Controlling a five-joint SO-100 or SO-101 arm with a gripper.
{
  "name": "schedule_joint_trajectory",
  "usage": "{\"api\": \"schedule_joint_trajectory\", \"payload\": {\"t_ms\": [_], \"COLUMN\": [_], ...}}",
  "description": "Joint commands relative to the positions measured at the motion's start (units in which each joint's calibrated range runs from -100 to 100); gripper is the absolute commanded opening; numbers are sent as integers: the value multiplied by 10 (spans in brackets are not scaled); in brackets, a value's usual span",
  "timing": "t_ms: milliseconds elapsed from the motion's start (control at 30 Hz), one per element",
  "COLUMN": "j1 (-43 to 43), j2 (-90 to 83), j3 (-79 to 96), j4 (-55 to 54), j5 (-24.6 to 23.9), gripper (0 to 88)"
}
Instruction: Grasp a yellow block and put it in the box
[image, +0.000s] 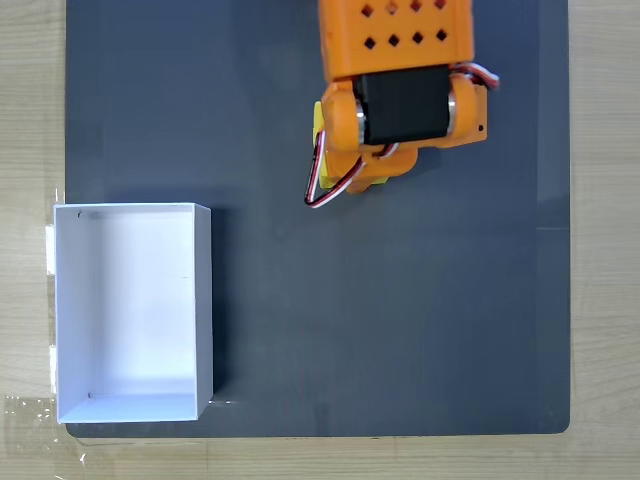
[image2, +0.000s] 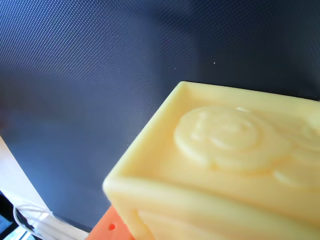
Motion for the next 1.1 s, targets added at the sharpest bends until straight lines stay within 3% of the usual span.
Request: {"api": "schedule_joint_trajectory", "payload": {"t_ms": [0, 333, 600, 800, 1067], "j1": [1, 27, 165, 255, 287], "j2": [-8, -138, -189, -121, 12], "j3": [-12, -189, -240, -237, -246], "j4": [0, -4, -244, -399, -468], "j5": [3, 0, 2, 4, 39], "gripper": [211, 211, 211, 211, 205]}}
